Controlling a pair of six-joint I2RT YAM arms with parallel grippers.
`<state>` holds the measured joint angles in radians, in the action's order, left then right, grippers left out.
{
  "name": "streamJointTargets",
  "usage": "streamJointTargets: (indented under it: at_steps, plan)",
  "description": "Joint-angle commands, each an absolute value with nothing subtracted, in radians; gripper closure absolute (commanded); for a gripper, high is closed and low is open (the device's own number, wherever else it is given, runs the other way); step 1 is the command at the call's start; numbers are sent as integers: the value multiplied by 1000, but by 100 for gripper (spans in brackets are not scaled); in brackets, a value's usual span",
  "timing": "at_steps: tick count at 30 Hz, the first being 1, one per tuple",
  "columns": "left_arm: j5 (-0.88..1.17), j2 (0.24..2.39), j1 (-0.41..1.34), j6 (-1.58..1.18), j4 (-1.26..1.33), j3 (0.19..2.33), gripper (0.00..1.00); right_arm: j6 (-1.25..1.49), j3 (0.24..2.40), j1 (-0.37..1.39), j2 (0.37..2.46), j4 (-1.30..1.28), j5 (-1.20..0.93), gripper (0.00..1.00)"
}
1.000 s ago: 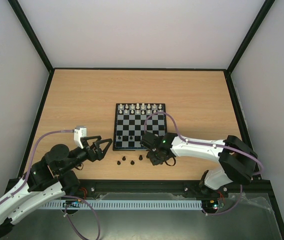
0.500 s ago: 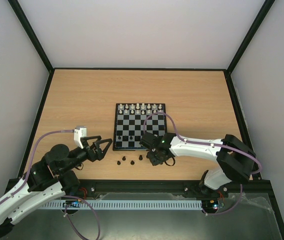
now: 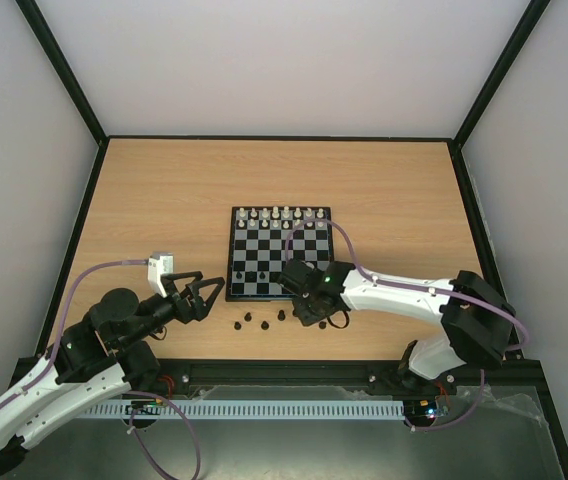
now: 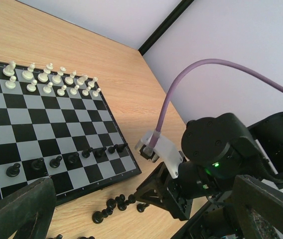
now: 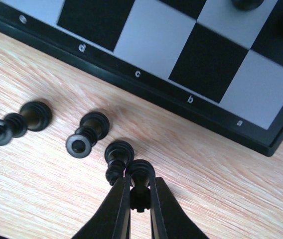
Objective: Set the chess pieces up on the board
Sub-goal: Pick up the chess piece at the center of the board, then place the chess piece on the chessboard.
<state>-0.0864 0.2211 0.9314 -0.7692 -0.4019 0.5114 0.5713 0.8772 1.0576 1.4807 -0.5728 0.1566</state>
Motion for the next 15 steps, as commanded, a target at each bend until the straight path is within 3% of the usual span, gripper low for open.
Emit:
streamJointTargets:
  at_steps: [1,15]
  plan:
    - [-86,215,934,-757,-377,507,1,575,929,1060,1441,-672,210,94]
    - [-80,216,935,-756,-377,506,1,574,1029,1009,1492,-762,304,92]
